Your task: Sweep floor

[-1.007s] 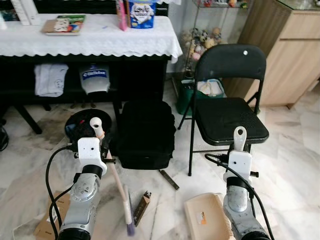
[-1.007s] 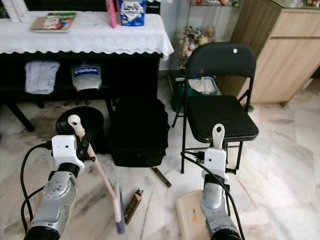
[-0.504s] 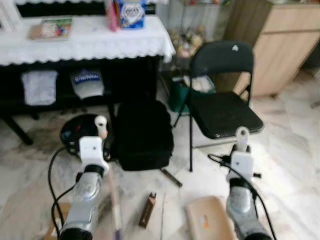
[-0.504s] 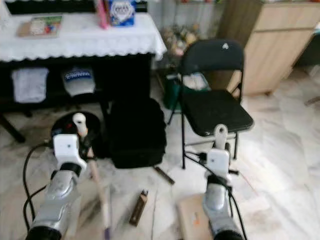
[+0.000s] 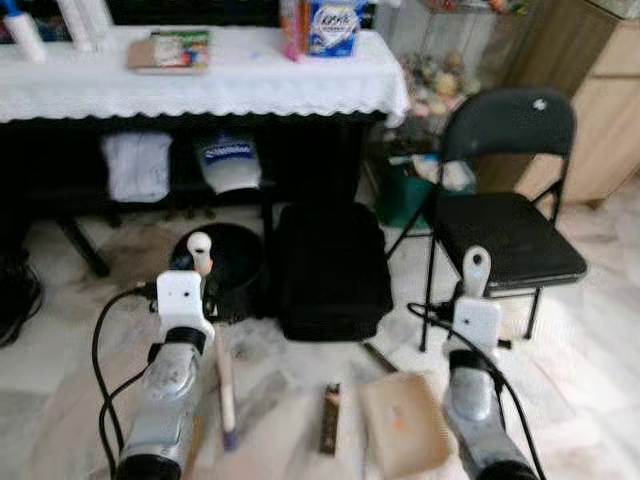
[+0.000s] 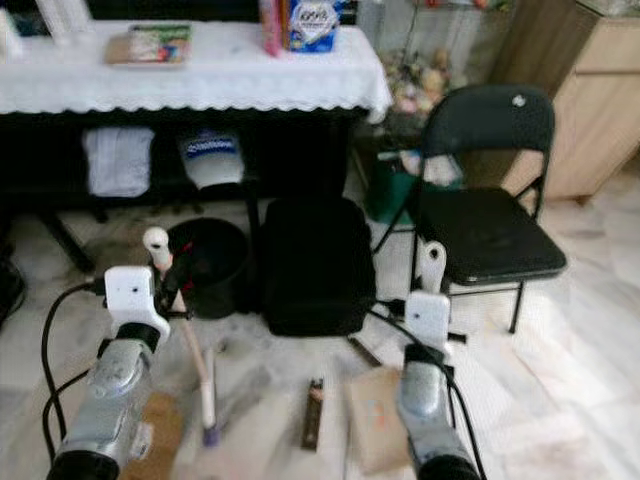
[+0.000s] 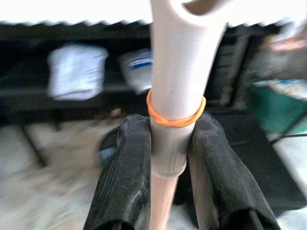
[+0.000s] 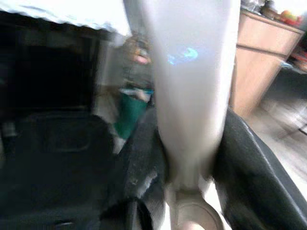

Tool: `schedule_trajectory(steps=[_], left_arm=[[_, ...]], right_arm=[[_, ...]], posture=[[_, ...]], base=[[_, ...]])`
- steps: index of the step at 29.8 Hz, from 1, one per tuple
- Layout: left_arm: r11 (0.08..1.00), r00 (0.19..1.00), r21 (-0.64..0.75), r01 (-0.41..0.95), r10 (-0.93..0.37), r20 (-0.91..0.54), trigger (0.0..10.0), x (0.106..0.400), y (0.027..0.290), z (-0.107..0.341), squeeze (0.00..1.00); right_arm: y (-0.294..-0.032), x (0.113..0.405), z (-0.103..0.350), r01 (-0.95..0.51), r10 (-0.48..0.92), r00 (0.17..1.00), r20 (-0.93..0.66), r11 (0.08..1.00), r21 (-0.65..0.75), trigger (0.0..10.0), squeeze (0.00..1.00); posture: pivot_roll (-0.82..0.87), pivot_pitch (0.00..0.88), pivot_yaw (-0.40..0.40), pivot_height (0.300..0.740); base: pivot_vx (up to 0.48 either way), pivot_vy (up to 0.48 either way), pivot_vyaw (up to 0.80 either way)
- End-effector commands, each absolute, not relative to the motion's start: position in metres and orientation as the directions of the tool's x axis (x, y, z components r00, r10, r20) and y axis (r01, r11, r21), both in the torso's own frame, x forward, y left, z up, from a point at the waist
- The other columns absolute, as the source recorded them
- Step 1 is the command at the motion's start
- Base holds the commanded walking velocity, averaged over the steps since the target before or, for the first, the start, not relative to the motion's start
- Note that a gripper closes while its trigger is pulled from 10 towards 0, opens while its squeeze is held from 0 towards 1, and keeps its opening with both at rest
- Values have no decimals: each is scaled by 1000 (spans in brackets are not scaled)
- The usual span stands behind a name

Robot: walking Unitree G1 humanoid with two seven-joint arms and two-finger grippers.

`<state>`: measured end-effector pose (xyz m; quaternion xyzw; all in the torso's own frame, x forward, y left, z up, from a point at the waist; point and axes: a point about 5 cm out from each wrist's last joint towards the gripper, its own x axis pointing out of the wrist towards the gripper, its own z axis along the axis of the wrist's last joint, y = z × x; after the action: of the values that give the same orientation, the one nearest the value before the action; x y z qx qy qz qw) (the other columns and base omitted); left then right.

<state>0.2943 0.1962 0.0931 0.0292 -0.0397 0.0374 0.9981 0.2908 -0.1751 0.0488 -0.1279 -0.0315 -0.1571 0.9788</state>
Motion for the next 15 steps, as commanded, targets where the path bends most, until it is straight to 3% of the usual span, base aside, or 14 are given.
schedule_trajectory(steps=[1,15], left_arm=[[998,991,43,-40,34,129,10000,298,184,101,0],[998,993,38,-42,37,114,10000,295,184,97,0]], right_arm=[[-177,292,51,323,-305,946,111,918,-229,10000,0],[-179,291,48,334,-321,943,91,914,-231,10000,0]], posture=[[75,98,-36,740],[74,96,-37,740]], base=[[0,0,0],[0,0,0]])
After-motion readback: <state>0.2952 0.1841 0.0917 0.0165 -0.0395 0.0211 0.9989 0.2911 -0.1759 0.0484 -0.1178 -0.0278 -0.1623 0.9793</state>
